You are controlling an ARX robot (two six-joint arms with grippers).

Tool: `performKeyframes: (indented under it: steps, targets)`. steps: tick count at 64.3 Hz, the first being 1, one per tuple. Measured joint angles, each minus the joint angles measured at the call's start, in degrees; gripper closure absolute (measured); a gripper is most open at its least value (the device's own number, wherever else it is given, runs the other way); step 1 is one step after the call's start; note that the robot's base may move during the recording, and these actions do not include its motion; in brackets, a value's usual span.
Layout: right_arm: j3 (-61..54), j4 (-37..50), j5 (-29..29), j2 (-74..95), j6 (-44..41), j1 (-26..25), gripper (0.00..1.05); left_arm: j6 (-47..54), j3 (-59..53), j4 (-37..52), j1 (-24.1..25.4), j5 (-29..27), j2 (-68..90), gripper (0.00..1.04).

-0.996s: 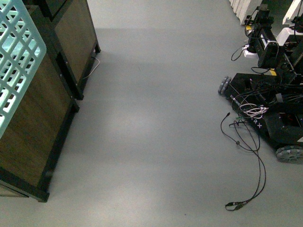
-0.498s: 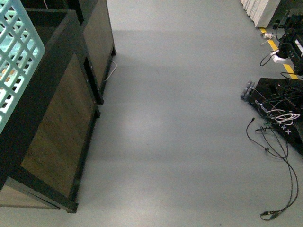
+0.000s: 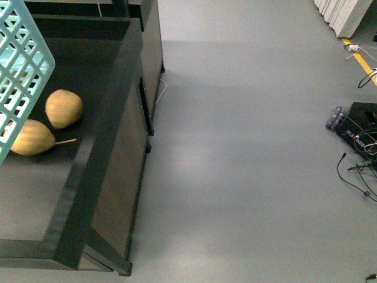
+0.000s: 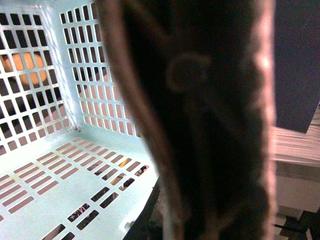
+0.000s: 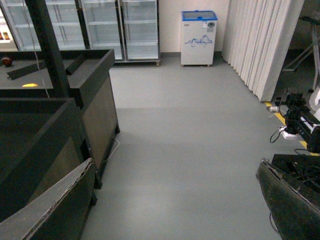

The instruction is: Pick lemon and mango into basket

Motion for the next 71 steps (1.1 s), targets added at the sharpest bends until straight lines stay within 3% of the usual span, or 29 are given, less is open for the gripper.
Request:
performKeyframes:
  steps: [71]
  targets:
    - [0.0, 0.0, 0.0, -0.1, 0.0, 0.0, 0.09, 0.0, 0.1, 0.0, 0.0, 0.0, 0.0, 1.00]
